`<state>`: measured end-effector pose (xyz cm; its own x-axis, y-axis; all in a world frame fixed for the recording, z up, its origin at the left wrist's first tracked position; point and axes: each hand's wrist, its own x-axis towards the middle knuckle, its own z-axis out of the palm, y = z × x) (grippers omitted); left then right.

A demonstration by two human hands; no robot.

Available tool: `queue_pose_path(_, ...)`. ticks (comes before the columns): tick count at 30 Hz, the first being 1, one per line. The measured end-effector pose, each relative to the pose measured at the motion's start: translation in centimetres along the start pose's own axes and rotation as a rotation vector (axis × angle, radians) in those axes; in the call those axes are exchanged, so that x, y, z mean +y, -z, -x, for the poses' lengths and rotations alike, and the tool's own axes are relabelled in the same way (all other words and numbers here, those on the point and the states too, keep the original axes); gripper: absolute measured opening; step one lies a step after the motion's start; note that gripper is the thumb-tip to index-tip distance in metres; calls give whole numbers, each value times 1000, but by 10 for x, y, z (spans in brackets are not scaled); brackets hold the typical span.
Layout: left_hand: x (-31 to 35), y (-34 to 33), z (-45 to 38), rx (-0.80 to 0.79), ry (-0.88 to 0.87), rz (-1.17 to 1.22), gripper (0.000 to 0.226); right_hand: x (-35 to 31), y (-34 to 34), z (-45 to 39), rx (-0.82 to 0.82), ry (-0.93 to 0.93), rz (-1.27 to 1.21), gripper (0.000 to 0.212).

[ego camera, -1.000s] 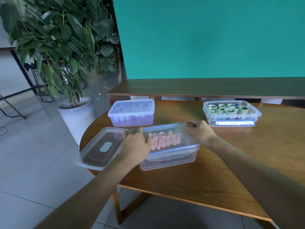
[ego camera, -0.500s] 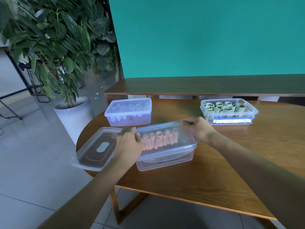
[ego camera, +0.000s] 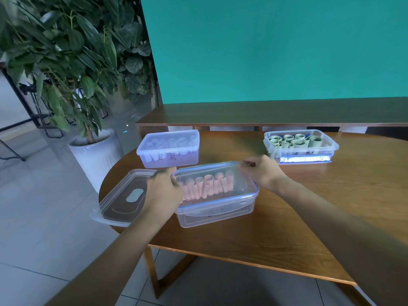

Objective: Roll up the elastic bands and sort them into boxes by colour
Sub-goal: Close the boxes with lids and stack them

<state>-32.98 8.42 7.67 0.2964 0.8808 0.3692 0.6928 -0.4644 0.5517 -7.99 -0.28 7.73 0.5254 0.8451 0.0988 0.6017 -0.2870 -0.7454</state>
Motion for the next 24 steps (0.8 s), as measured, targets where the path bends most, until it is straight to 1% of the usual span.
queue_pose_path(4, 5, 2, 5, -50, 44, -13, 38, -1, -2, 4, -4, 1, 14, 35)
queue_pose_path(10, 8, 2, 9, -107, 88, -18, 43, 0, -9, 6, 5, -18, -34, 27)
queue_pose_path(12, 9, 1, 8, -132, 94, -30, 45, -1, -11, 7, 9, -44, -50, 31)
queue_pose_path(14, 6, -1, 6, -151, 80, -53, 45, -3, -11, 7, 1, -62, -46, 39)
queue_pose_path(16, 5, -2, 5, -158, 52, -87, 40, -4, -11, 6, -16, -80, -35, 41)
queue_pose_path(19, 4, -5, 5, -150, 12, -148, 32, -3, -11, 4, -46, -88, -43, 38)
queue_pose_path(22, 1, -7, 3, -181, -91, -191, 41, 0, -11, 3, -67, -71, -63, 35)
queue_pose_path(24, -3, -7, -1, -283, -246, -192, 48, 0, -11, 3, -69, -63, -56, 35)
